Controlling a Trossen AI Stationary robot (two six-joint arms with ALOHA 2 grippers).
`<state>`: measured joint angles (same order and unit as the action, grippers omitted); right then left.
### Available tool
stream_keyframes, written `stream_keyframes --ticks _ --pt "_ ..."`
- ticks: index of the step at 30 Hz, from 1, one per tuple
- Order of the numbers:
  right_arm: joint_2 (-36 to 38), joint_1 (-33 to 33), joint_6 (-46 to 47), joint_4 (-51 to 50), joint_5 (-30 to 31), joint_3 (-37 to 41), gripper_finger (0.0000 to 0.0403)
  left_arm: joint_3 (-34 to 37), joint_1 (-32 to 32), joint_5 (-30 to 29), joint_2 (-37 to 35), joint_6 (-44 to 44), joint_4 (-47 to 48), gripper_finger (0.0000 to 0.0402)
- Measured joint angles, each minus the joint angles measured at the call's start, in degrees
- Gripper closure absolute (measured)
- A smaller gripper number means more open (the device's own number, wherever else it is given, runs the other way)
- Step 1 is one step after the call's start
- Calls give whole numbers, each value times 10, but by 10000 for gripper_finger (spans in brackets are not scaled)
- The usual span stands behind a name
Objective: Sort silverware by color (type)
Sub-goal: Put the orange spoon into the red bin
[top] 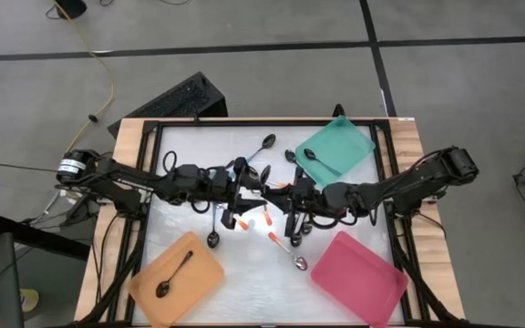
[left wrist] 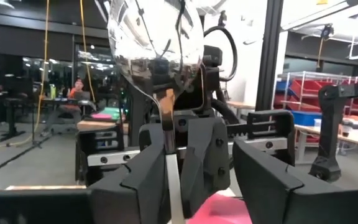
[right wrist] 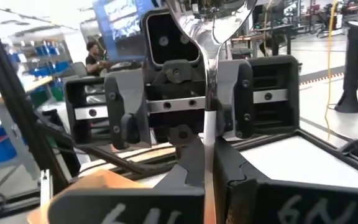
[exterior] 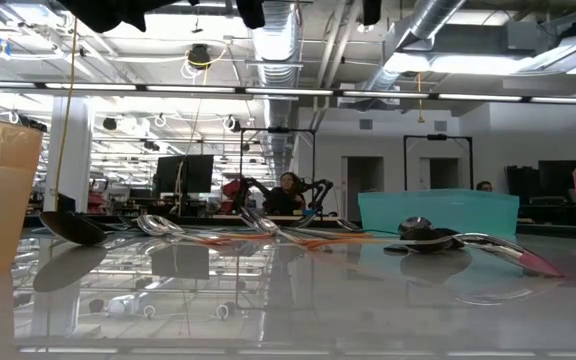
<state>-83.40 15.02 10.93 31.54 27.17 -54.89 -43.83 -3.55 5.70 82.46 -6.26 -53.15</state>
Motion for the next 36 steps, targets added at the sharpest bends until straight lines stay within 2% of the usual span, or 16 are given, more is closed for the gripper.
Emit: stream_keyframes --ticks 7,9,11,14,20,25,29,36 --pt "50 33 1 -105 89 0 394 1 13 27 -3 -17 36 225" --pt "68 41 22 -132 113 -4 394 2 17 33 -7 -20 57 225" --pt "90 54 58 -203 127 -1 394 1 20 32 -12 -20 66 225" --pt "116 71 153 -310 126 -1 394 1 23 30 -19 -21 94 225" --pt "138 120 403 -521 115 -2 394 1 23 27 -23 -20 111 225" --pt "139 175 600 -664 52 -1 394 1 23 26 -23 -21 117 225" --pt "139 223 711 -720 41 -1 394 1 23 24 -23 -27 125 225" --pt "113 288 848 -756 21 -1 393 1 23 6 -23 -44 147 225"
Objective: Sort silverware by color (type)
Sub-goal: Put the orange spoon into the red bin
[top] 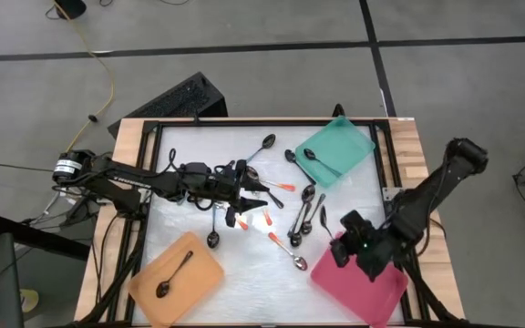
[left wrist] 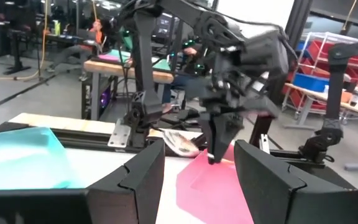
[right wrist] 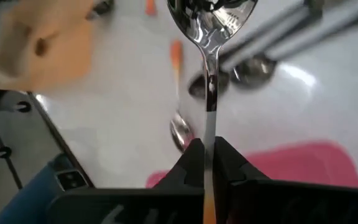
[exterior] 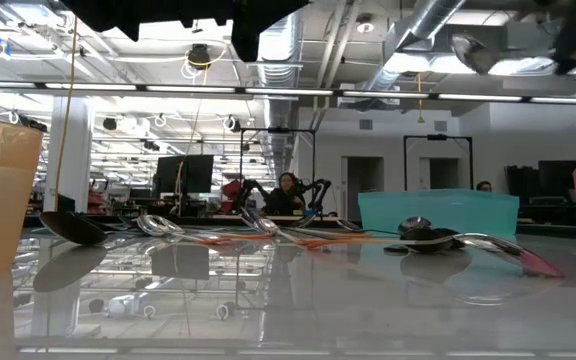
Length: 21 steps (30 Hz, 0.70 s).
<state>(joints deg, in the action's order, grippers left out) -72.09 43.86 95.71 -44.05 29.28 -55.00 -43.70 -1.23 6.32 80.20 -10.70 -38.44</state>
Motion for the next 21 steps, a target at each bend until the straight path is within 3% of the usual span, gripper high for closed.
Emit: stream_keyframes --ticks 8,21 --pt "-85 50 118 14 -108 0 392 0 0 0 0 -1 5 225" --pt "-133 94 170 -35 -239 0 391 0 0 -12 0 -11 5 225"
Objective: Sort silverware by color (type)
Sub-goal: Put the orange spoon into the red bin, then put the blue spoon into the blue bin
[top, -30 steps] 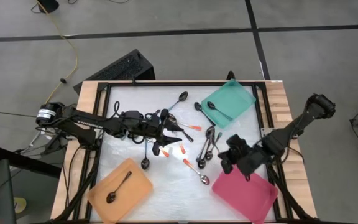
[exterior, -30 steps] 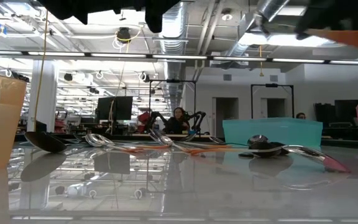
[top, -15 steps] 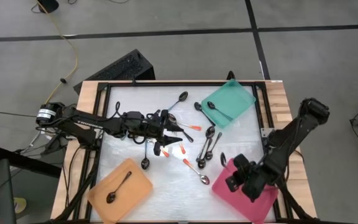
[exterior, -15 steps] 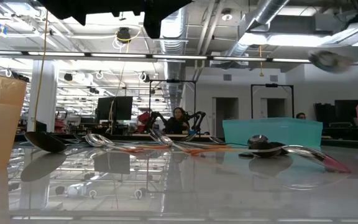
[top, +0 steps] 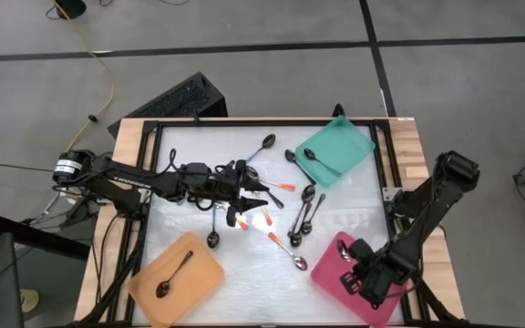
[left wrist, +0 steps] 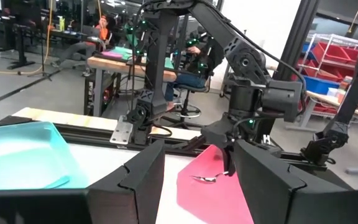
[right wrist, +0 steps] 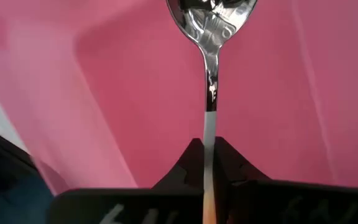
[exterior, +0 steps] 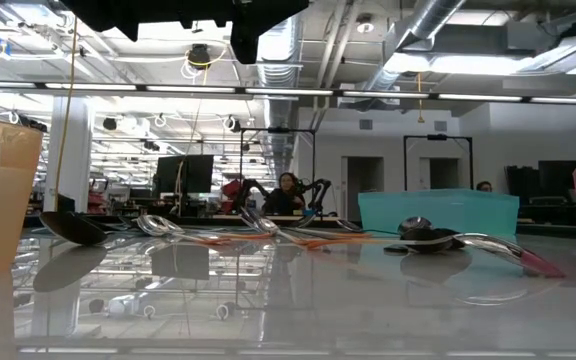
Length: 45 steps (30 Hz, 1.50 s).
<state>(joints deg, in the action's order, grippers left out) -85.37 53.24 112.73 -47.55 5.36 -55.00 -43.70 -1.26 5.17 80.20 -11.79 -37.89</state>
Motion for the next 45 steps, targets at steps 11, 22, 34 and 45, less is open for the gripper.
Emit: stream_keyframes --ticks 11,22,34,45 --pt "-13 -4 -6 -7 -7 0 344 0 0 -14 0 0 11 225" --pt "-13 -16 -53 -9 -6 0 320 0 0 -15 0 -26 15 225" --pt "73 -78 -249 13 71 -47 318 0 9 35 -4 -78 20 225" --pt "171 -127 -734 183 441 -98 318 0 43 64 -102 -88 34 225"
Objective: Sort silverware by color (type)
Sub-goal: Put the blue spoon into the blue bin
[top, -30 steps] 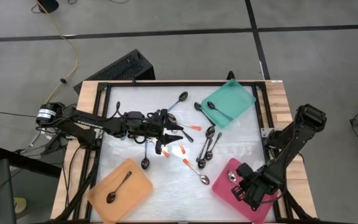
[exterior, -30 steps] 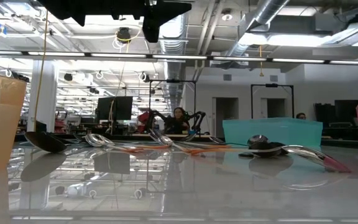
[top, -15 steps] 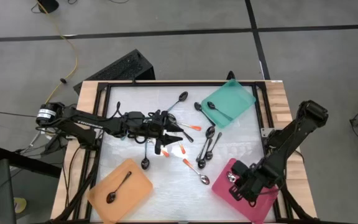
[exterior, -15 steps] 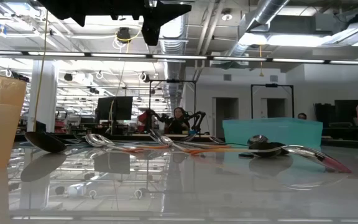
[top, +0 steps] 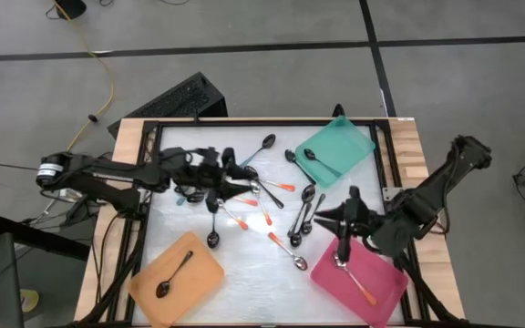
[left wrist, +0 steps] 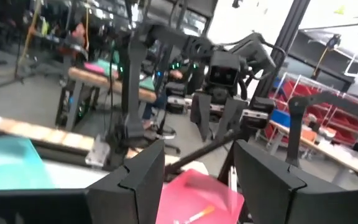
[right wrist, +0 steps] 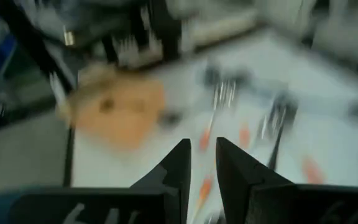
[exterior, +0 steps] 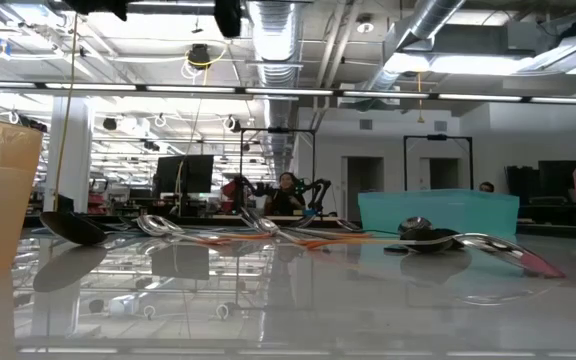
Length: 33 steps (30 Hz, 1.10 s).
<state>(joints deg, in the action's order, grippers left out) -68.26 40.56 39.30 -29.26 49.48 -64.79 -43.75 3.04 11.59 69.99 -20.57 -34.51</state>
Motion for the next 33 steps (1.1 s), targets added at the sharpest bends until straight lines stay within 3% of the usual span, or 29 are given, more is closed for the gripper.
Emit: stream_keyframes --ticks 4,8,13,18,27,33 --pt "14 -22 -163 70 10 -1 318 0 10 -2 -61 26 53 225" --pt "41 -54 -244 74 -25 0 318 0 23 -28 -136 56 137 225" --pt "87 -95 -324 93 -113 0 318 0 26 -89 -218 82 223 225" --pt "124 -141 -422 114 -217 0 318 0 26 -94 -271 110 267 225" --pt "139 -262 -443 96 -337 4 321 0 26 -90 -301 146 315 225" --pt "157 -335 -438 156 -453 86 322 0 26 -90 -301 148 344 225"
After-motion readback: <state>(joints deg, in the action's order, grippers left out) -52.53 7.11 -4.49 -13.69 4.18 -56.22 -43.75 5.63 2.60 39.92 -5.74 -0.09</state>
